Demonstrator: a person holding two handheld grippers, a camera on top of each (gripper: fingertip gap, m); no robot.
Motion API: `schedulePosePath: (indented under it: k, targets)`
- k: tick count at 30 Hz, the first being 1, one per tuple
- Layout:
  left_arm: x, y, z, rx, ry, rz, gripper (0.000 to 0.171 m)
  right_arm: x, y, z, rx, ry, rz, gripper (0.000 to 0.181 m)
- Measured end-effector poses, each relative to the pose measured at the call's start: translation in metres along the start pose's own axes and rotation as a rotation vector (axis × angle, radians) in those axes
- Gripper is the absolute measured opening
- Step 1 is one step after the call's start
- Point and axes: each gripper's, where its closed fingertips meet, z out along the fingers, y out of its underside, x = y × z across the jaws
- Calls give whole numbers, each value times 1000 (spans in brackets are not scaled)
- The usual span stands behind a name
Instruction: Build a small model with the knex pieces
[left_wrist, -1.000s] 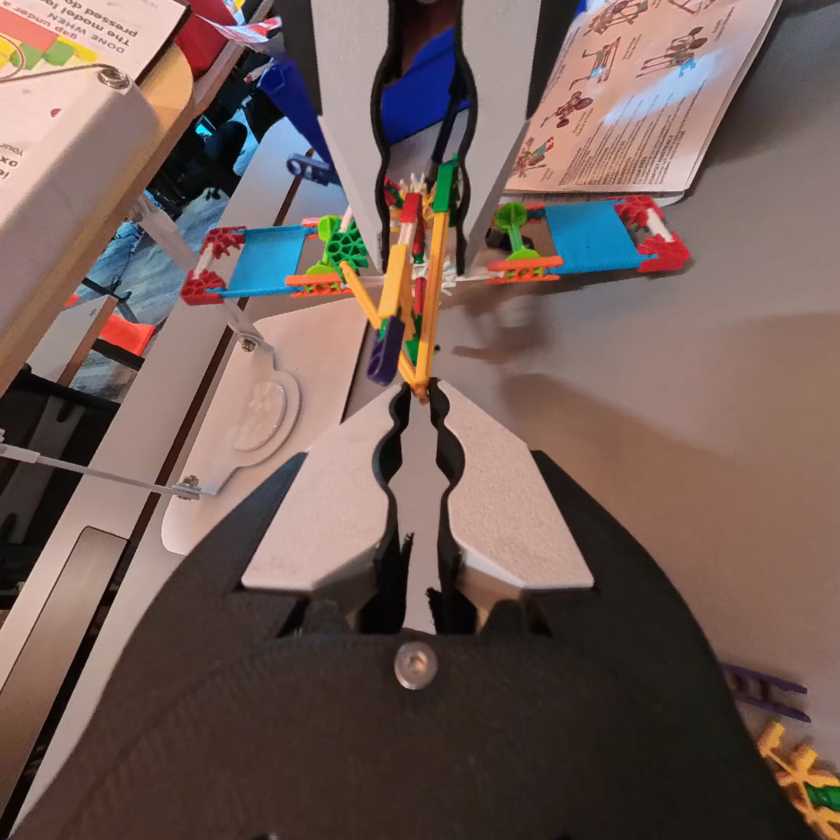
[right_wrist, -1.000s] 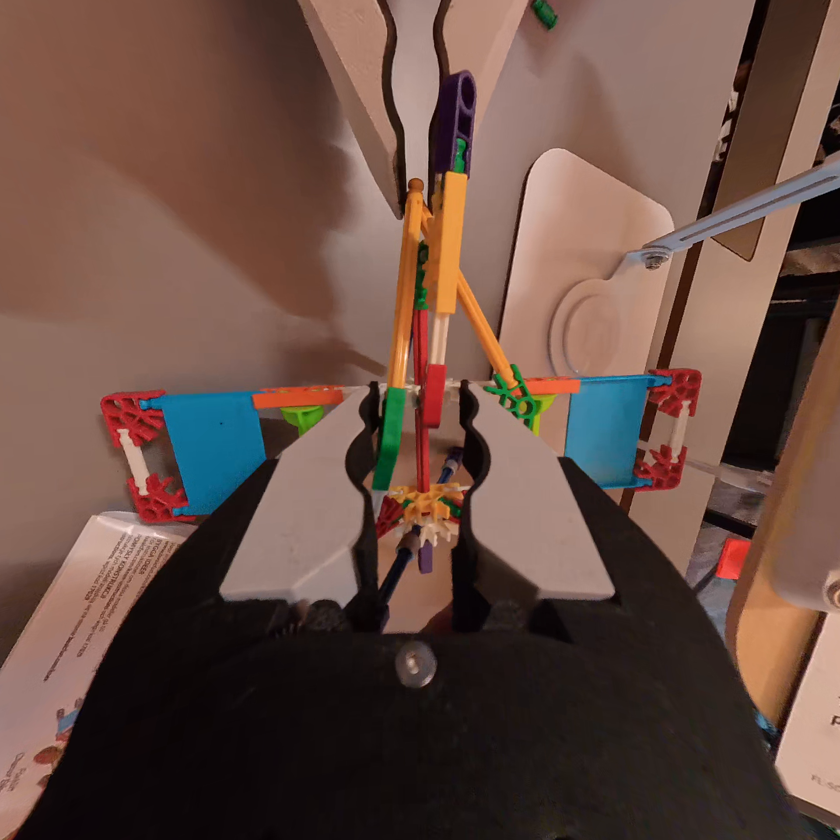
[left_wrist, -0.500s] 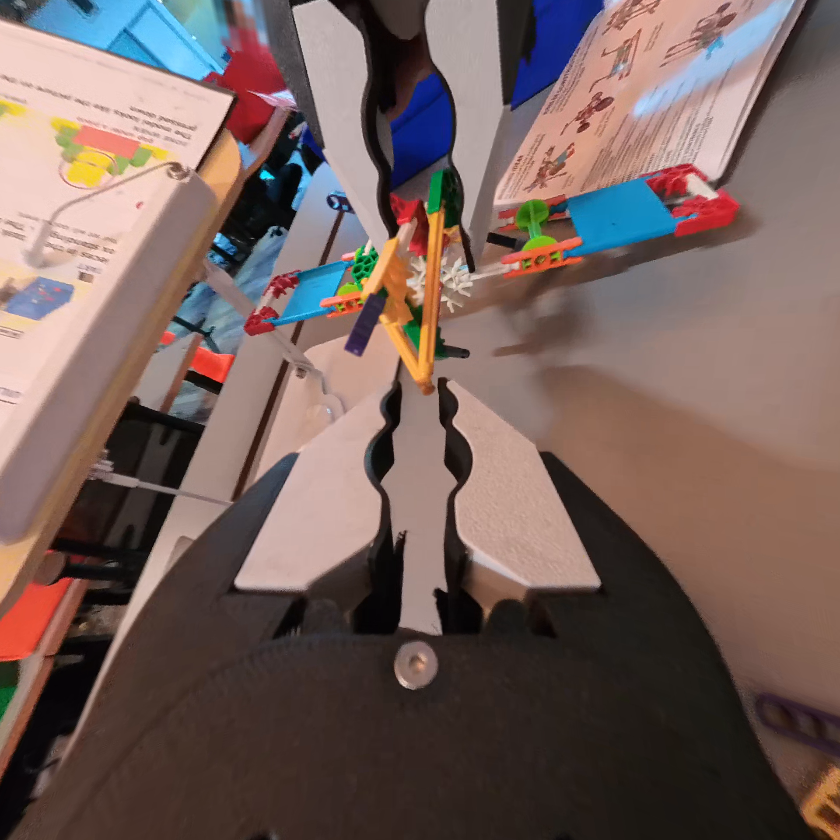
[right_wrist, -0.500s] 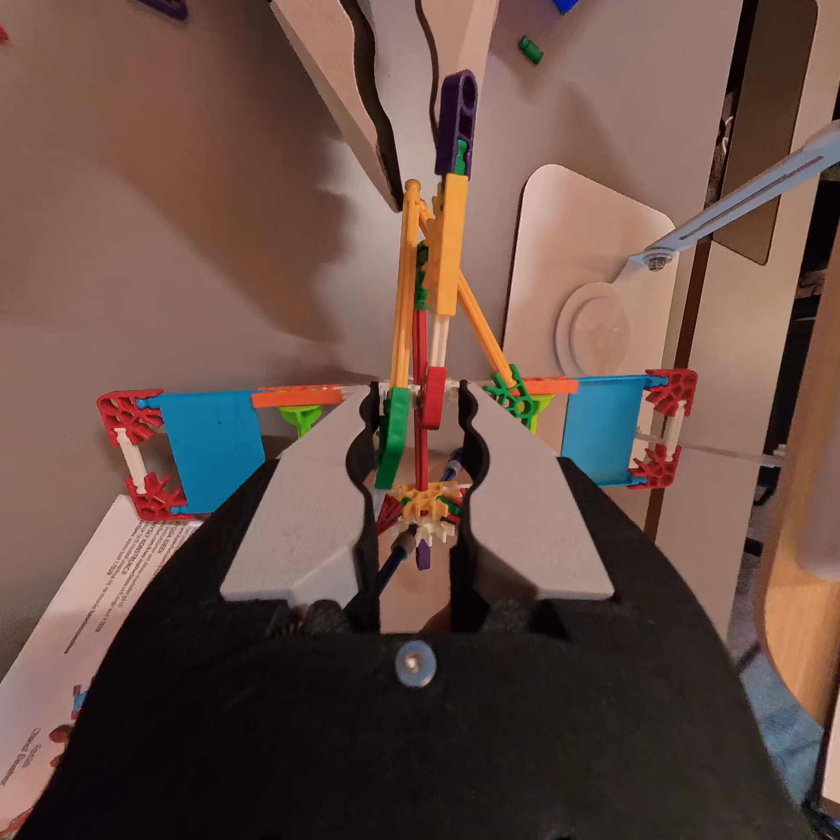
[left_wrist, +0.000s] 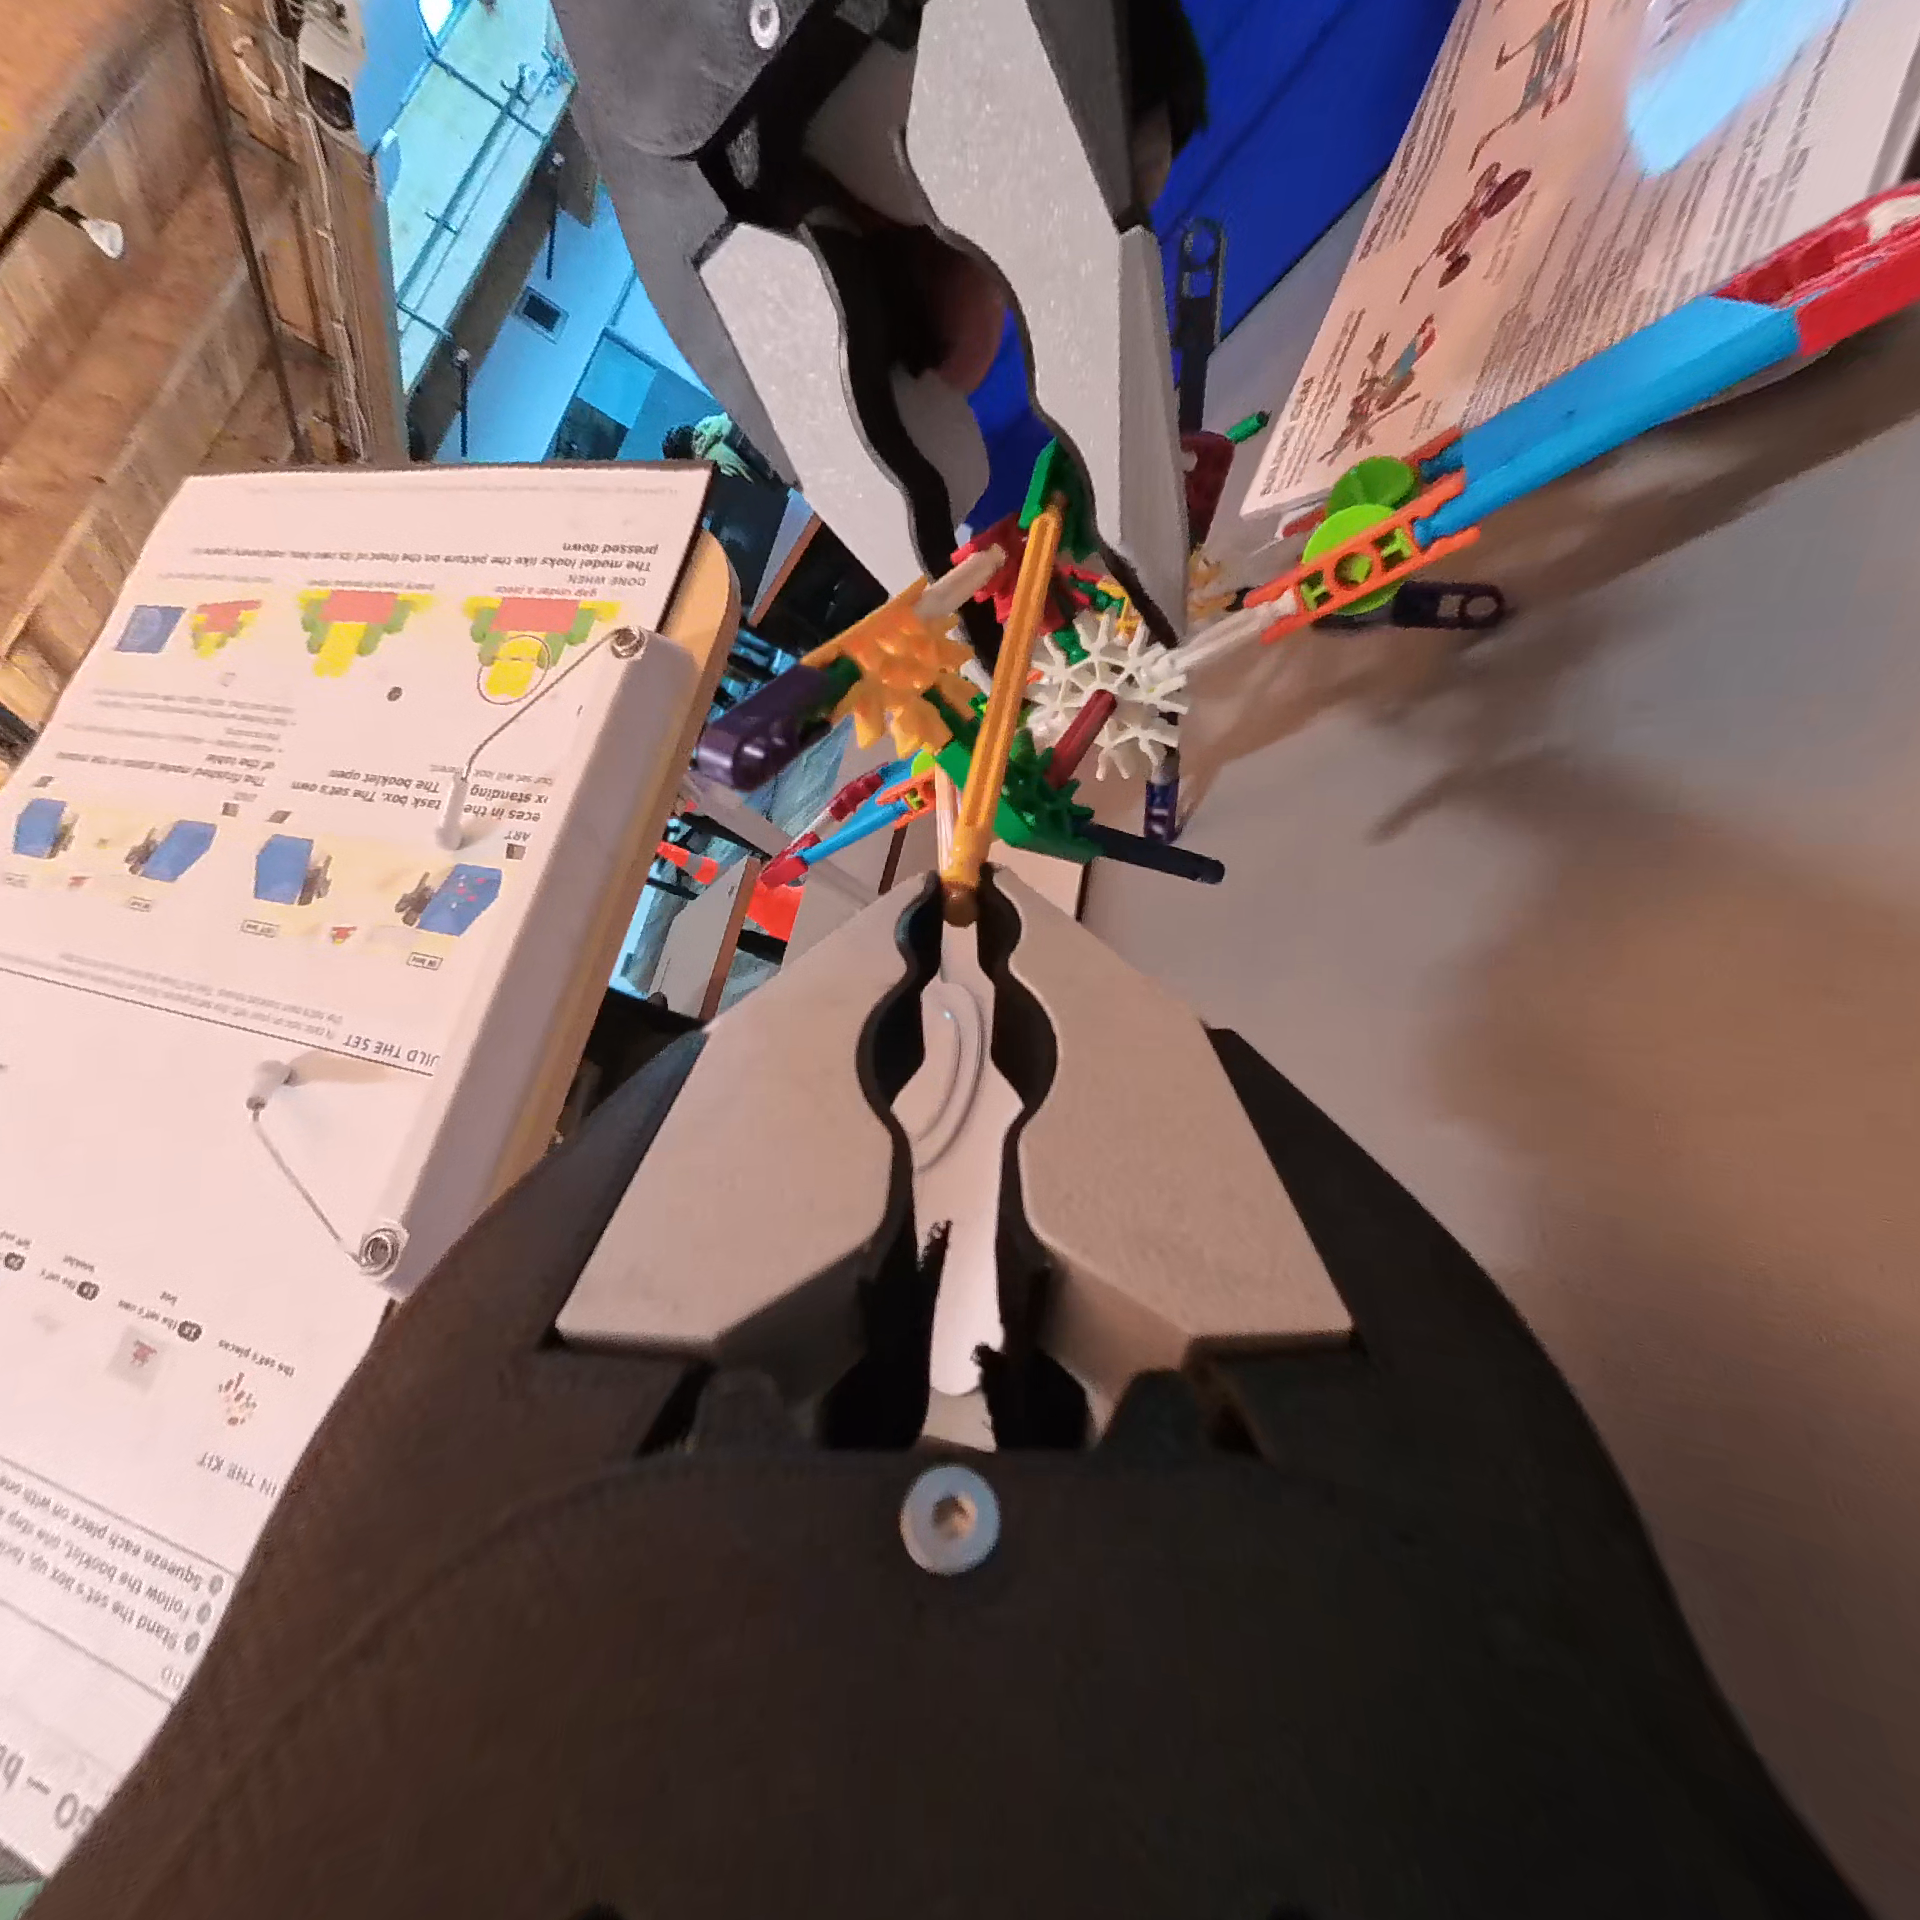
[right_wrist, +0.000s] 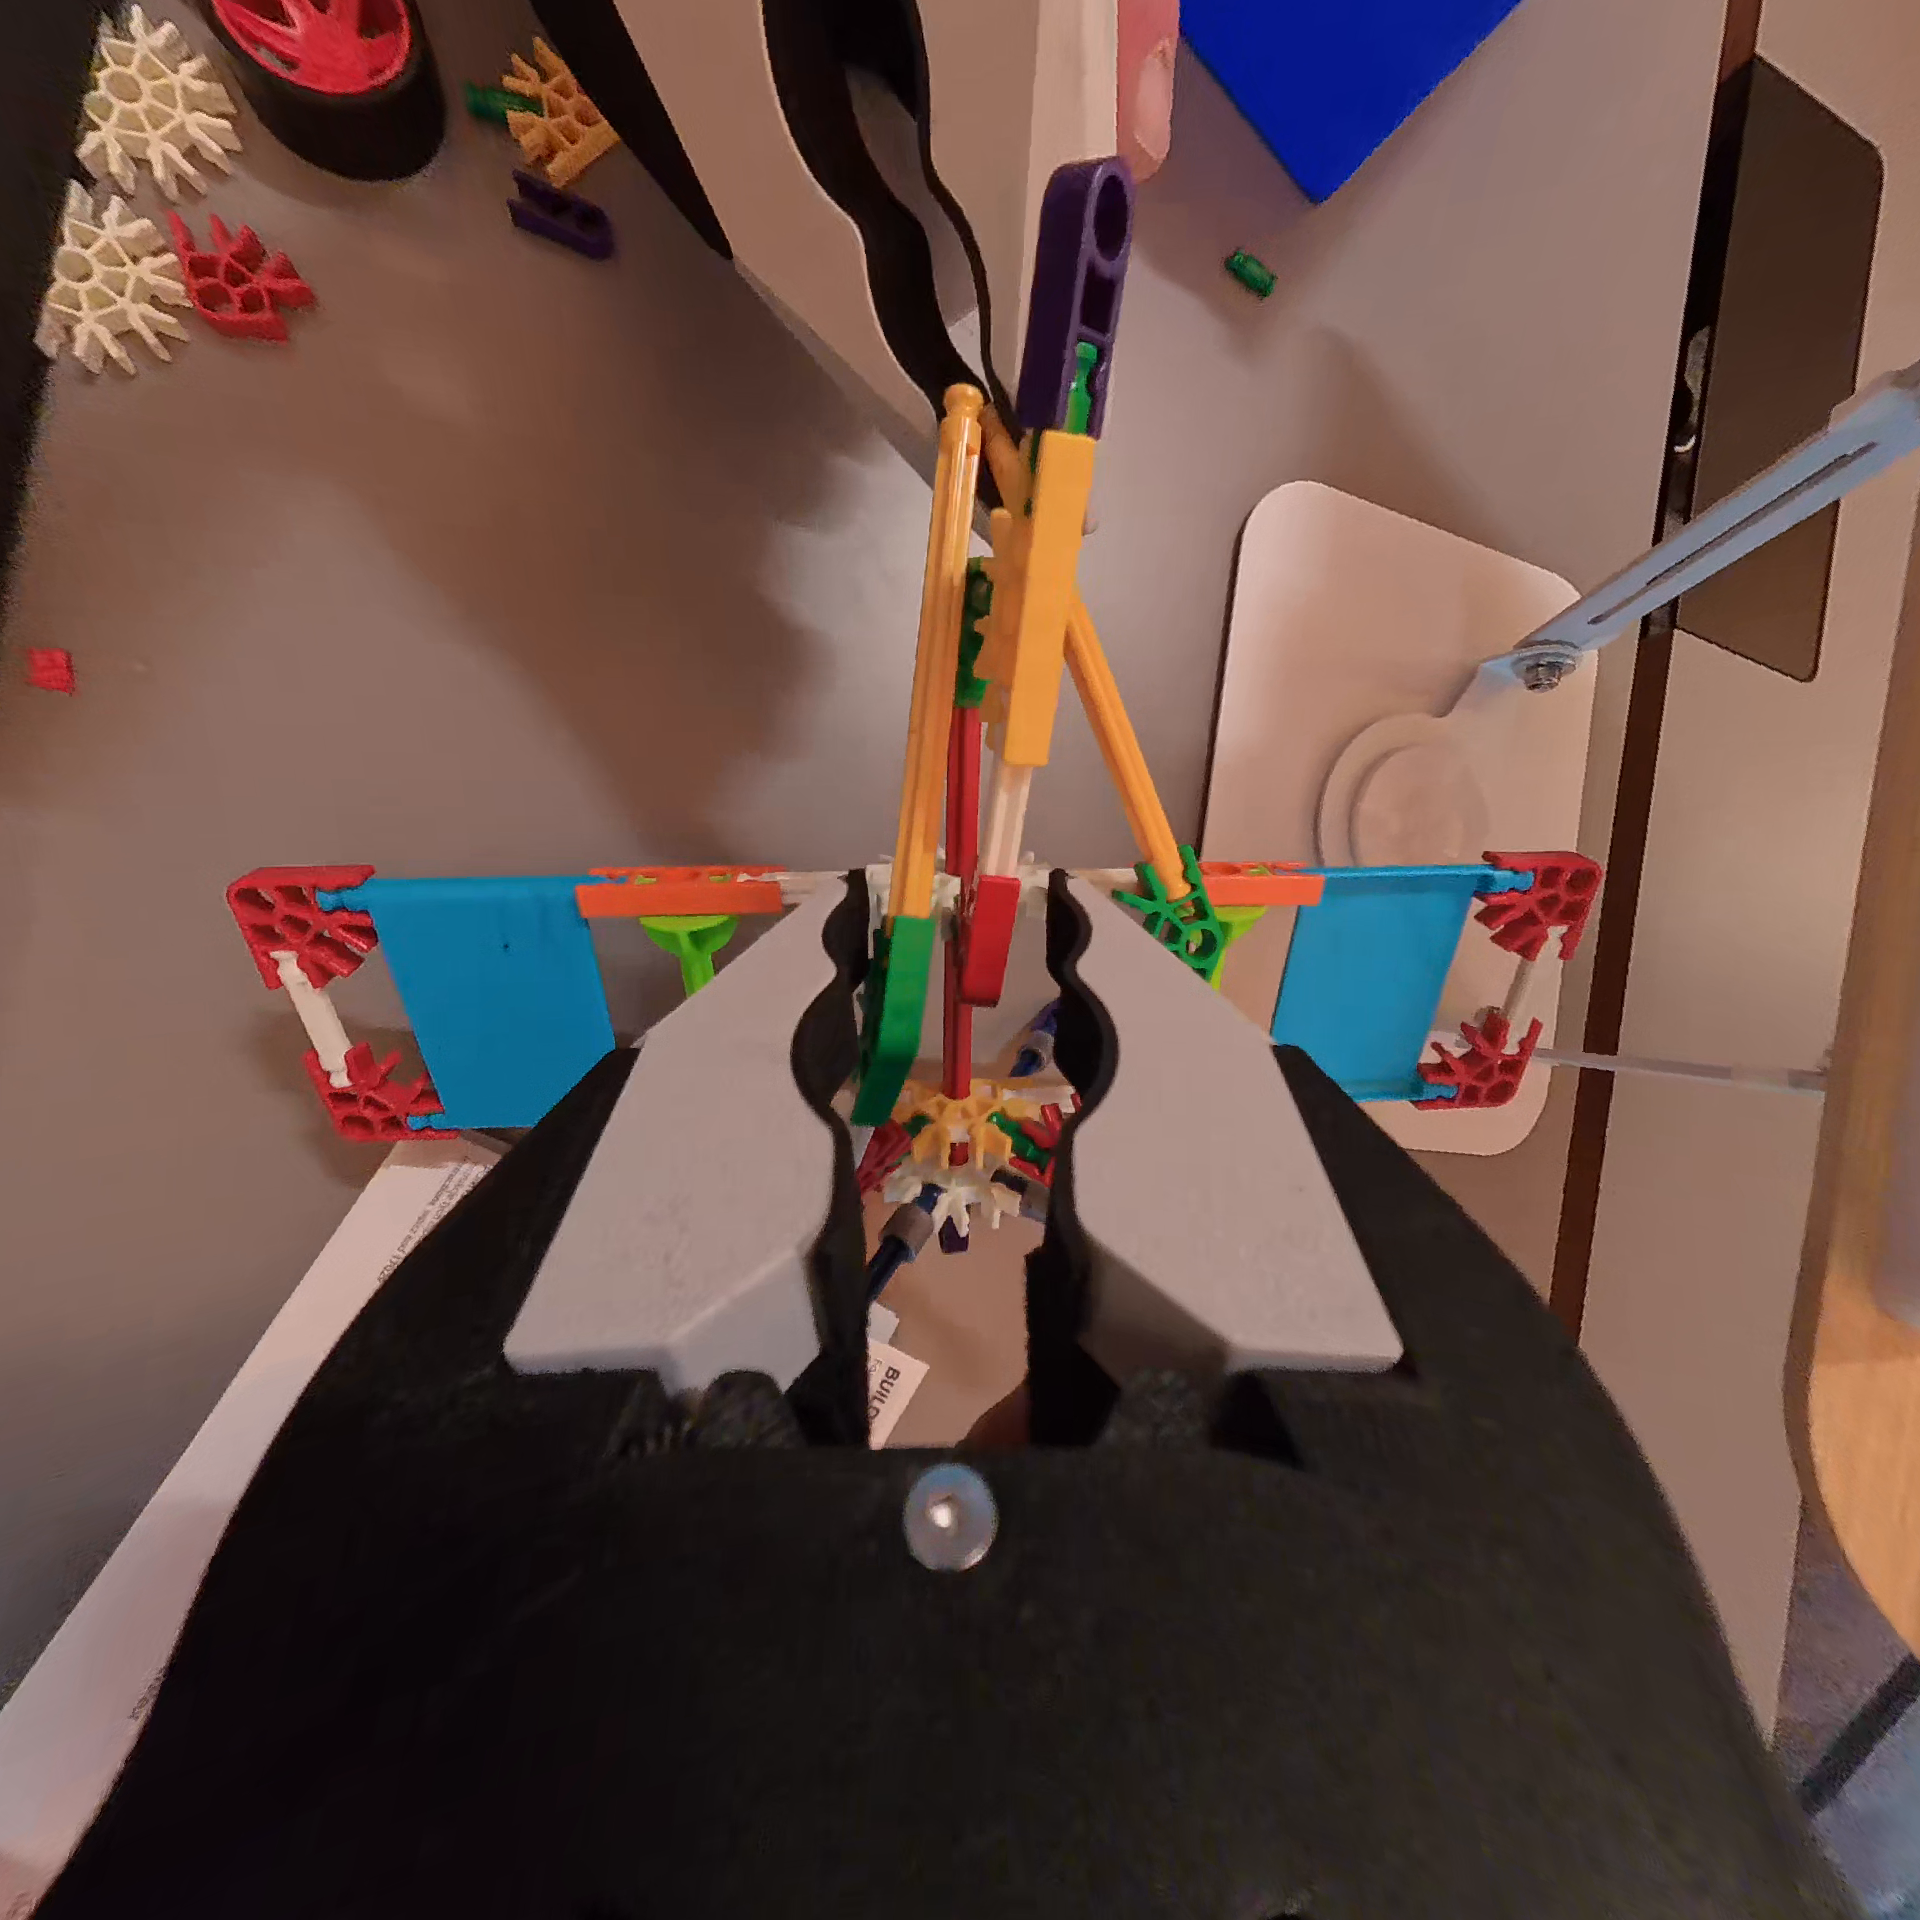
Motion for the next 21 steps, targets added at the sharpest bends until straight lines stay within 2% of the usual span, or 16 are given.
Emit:
schedulePosePath:
  k: [5,9,14,19,21]
  targets:
    - [1,-6,-2,20,15,-12,3,-3,-1,-1,-3,-8,-10,31]
    - [-1,-12,-6,51,58,-143,3,-5,-4,0,-11,-3,-31,31]
    - [-4,-9,-8,60,79,-205,3,-5,-8,1,-36,20,-60,29]
    - [-4,-11,-8,54,72,-179,3,-3,-8,-1,-57,46,-66,31]
    - [-3,-10,-7,46,68,-170,3,1,-11,-5,-70,81,-74,38]
